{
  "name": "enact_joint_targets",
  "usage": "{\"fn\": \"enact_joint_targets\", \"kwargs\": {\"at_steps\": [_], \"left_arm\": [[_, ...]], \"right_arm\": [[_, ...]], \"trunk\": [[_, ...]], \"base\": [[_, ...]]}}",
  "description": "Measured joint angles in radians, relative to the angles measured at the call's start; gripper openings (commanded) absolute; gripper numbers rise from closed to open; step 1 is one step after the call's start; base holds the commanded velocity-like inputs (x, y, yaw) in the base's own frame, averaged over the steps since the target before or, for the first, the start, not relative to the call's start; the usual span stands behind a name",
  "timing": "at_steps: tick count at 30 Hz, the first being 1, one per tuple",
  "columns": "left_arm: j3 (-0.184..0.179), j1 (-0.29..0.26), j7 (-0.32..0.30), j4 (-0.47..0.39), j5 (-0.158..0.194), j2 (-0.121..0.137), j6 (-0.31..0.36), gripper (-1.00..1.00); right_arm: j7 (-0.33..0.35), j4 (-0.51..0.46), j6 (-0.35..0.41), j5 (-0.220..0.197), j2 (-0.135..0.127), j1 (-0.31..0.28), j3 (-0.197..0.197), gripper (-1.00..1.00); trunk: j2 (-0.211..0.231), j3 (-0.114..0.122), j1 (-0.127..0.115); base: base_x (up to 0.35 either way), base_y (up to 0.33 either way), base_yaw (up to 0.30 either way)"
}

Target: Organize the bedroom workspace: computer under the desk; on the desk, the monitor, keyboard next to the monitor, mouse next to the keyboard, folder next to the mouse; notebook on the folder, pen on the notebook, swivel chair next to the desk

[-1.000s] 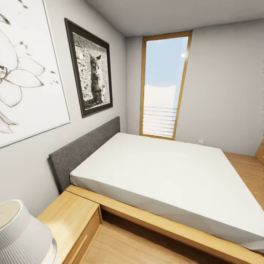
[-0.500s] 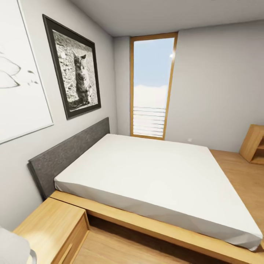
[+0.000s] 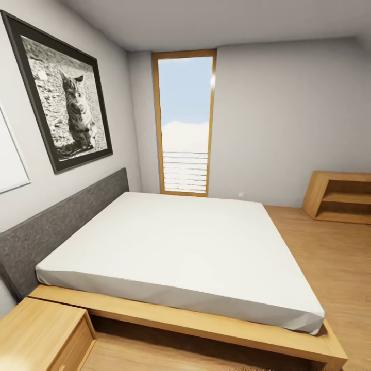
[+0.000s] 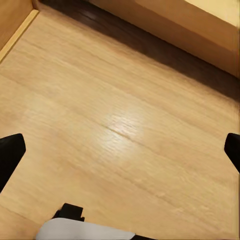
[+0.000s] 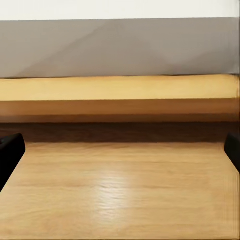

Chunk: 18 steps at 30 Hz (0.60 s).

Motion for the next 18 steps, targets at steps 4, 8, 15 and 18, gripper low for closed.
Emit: {"fn": "enact_joint_targets", "kwargs": {"at_steps": [4,8,15,18], "left_arm": [[0.0,0.0,0.0,0.0,0.0,0.0,0.0,1.0],[0.0,0.0,0.0,0.0,0.0,0.0,0.0,1.0],[0.0,0.0,0.0,0.0,0.0,0.001,0.0,1.0],[0.0,0.0,0.0,0.0,0.0,0.001,0.0,1.0]], "right_arm": [[0.0,0.0,-0.001,0.0,0.0,0.0,0.0,1.0],[0.0,0.0,0.0,0.0,-0.001,0.0,0.0,1.0],[0.0,0.0,-0.001,0.0,-0.001,0.0,0.0,1.0],[0.0,0.0,-0.001,0.0,-0.002,0.0,0.0,1.0]], "trunk": [[0.0,0.002,0.0],[0.0,0.004,0.0],[0.0,0.008,0.0],[0.0,0.01,0.0]], "base": [[0.002,-0.018,-0.257],[0.001,-0.006,-0.257],[0.0,-0.001,-0.257],[0.0,0.0,-0.257]]}}
